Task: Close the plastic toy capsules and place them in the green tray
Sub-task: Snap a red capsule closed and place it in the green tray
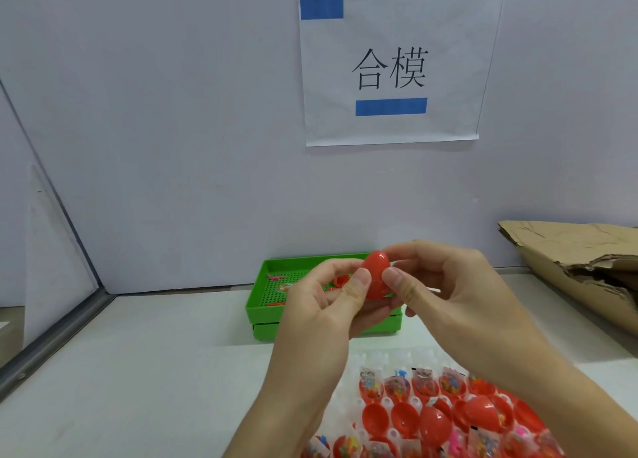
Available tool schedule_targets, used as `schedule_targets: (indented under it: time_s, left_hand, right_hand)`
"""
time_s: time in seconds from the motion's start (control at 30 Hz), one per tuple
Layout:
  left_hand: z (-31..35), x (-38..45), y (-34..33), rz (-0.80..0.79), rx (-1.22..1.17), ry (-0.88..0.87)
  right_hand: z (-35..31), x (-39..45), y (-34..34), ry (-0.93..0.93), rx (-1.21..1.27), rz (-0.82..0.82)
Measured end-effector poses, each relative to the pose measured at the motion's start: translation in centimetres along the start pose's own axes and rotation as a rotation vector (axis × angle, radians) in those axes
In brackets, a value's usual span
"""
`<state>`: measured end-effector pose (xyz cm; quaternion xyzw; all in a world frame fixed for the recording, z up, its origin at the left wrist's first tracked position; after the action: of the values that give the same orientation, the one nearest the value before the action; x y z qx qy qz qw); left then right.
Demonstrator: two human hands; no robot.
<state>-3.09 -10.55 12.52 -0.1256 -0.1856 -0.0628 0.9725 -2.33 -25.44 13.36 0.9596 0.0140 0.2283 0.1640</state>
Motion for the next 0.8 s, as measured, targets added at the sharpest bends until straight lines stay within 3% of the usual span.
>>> schedule_targets:
  time_s: [0.23,0.5,0.7,0.8]
  left_hand:
    - [-0.1,-0.1,-0.1,0.061,-0.020,0.089]
    - [-0.4,0.1,-0.2,0.059,-0.104,0.111]
    - [-0.2,-0.1,0.2,0.074,0.092,-0.033]
    - [-0.2,-0.1,0.4,0.076,0.290,-0.176]
  right_hand:
    - [-0.2,-0.3,0.2,0.006,-0.007,-0.080]
    - [-0.1,-0.3,0.0,0.053,-0.162,-0.007]
    - [0.1,0.0,0.7,-0.044,-0.077,-0.054]
    - [0.3,0.1,1.1,-0.208,0.148,-0.174]
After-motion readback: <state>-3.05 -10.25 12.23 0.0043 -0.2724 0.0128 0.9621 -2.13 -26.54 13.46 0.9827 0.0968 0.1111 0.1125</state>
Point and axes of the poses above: each hand's wrist, its own x-axis towards the middle knuckle, its own y-axis out of the back of the hand, z = x × y, the point moved 1 cm from there along x, towards the middle knuckle, and after that the axes turned 5 degrees about -y, right-handed, at the moved point
